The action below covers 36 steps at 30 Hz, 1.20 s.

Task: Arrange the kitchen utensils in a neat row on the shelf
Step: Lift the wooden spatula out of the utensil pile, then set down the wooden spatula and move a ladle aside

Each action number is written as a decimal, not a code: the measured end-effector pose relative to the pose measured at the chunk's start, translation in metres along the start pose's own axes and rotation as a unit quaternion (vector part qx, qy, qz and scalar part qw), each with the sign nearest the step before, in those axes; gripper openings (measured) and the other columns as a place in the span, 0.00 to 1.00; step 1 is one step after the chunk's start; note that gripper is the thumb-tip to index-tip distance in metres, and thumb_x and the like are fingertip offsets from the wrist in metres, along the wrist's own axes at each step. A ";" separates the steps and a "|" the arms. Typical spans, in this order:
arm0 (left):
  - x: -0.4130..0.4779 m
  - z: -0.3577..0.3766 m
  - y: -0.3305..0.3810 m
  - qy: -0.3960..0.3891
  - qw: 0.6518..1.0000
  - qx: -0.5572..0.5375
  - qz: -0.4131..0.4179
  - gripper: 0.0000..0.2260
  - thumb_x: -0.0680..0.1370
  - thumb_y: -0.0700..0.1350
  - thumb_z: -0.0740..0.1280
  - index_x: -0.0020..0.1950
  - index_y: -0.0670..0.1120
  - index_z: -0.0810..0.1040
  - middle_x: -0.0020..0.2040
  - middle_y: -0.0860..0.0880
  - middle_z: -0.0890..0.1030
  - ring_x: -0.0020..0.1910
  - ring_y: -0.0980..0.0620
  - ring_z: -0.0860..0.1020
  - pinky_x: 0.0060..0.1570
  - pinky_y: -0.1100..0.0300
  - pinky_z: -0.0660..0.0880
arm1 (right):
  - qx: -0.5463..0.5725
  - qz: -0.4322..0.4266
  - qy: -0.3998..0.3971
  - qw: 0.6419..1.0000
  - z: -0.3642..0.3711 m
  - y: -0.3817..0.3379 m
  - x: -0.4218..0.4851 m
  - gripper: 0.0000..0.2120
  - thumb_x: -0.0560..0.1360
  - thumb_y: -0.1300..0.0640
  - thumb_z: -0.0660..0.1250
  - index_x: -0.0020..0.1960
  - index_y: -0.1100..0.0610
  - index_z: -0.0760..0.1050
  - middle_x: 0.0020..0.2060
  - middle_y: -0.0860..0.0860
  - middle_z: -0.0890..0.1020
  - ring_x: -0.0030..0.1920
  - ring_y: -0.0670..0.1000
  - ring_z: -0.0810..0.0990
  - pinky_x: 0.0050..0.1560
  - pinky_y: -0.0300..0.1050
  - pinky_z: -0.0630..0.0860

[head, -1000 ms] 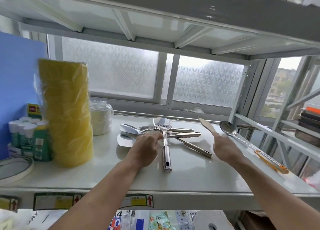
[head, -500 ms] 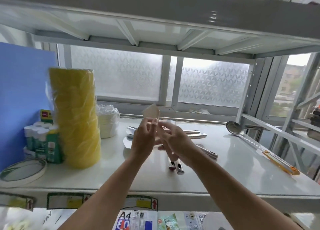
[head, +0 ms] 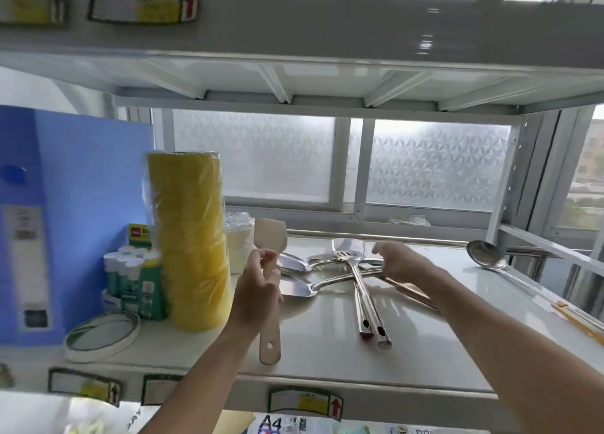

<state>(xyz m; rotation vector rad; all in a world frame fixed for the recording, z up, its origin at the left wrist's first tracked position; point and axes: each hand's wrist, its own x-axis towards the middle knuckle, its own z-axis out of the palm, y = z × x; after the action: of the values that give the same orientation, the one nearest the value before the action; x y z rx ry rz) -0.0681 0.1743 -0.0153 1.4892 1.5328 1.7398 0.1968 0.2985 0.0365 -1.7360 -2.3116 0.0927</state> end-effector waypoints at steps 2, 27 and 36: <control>0.001 0.002 -0.003 0.005 1.000 0.020 0.015 0.08 0.81 0.40 0.62 0.54 0.54 0.73 0.47 0.51 0.81 0.31 0.50 0.79 0.36 0.56 0.76 | -0.010 0.026 -0.059 0.998 0.006 0.009 0.010 0.15 0.75 0.53 0.61 0.56 0.61 0.78 0.55 0.58 0.82 0.56 0.58 0.78 0.57 0.49 0.73; -0.005 0.003 -0.007 -0.014 0.994 0.110 -0.019 0.07 0.80 0.41 0.60 0.55 0.51 0.73 0.53 0.49 0.80 0.48 0.45 0.81 0.39 0.64 0.74 | 0.049 0.089 -0.154 0.983 0.023 0.040 0.021 0.42 0.74 0.43 0.68 0.79 0.37 0.46 0.81 0.55 0.42 0.80 0.61 0.52 0.78 0.58 0.52; 0.005 0.011 -0.012 -0.066 0.970 0.219 -0.077 0.10 0.78 0.46 0.64 0.58 0.49 0.71 0.54 0.48 0.78 0.52 0.45 0.77 0.49 0.55 0.72 | 0.013 0.199 -0.122 0.972 0.016 0.091 0.005 0.40 0.70 0.39 0.63 0.77 0.31 0.46 0.81 0.50 0.40 0.80 0.63 0.48 0.77 0.66 0.45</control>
<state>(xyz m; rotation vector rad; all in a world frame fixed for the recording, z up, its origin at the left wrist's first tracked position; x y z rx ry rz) -0.0643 0.1870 -0.0253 1.5934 1.9889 1.2391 0.2767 0.3311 0.0042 -2.2615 -2.0622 0.4298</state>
